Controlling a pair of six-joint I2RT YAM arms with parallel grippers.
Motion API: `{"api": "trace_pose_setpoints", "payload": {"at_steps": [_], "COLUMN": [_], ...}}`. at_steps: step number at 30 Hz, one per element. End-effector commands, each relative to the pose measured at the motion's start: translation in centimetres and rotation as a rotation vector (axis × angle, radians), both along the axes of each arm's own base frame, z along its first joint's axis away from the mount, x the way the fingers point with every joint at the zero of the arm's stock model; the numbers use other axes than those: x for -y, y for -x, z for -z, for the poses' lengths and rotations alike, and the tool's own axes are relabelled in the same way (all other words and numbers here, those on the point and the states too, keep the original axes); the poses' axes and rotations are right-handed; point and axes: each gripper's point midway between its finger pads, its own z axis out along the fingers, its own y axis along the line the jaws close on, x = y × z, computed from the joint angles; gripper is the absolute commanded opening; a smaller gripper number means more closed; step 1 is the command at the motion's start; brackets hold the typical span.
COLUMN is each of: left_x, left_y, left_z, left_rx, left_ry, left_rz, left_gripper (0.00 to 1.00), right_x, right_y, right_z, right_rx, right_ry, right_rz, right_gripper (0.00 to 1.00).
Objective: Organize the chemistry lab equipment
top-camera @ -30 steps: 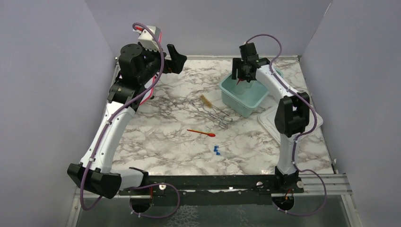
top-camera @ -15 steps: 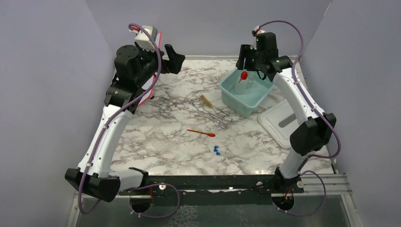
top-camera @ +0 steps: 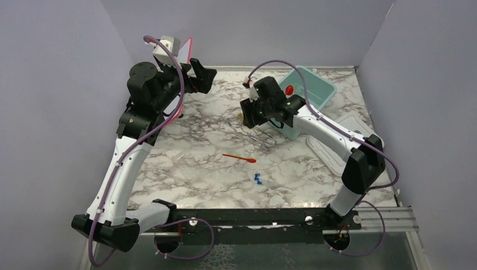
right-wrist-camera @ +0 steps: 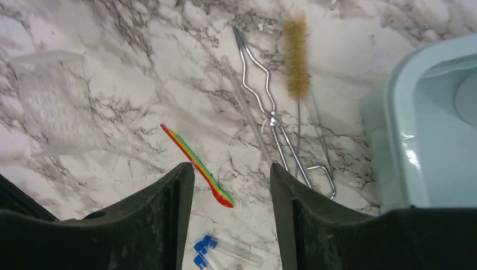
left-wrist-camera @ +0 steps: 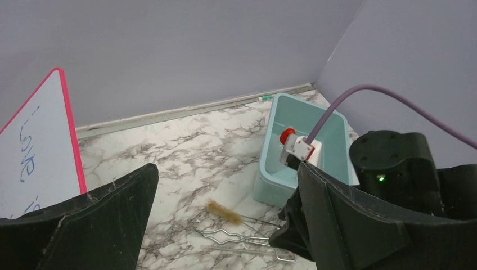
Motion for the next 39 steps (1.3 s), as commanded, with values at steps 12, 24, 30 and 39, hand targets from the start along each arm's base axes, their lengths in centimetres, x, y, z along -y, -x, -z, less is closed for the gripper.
{"api": "trace_pose_setpoints", "payload": {"at_steps": [12, 24, 30, 39], "left_x": [-0.3, -0.4, -0.3, -0.4], "left_y": [2.2, 1.9, 1.6, 1.5], "left_z": [-0.1, 0.0, 0.0, 0.0], "left_rx": [-0.009, -0.02, -0.019, -0.015], "left_ry": [0.055, 0.057, 0.054, 0.045], "left_rz": [0.005, -0.006, -0.005, -0.012], "left_gripper": [0.97, 0.97, 0.97, 0.97], "right_x": [-0.7, -1.3, -1.5, -1.7], "right_y": [1.1, 0.5, 0.6, 1.0], "right_z": [12.0, 15.7, 16.9, 18.5], "right_rx": [-0.131, -0.152, -0.177, -0.201], "right_ry": [0.202, 0.258, 0.265, 0.304], "right_rz": [-0.12, -0.149, -0.157, -0.214], "right_gripper": [0.43, 0.3, 0.29, 0.22]}}
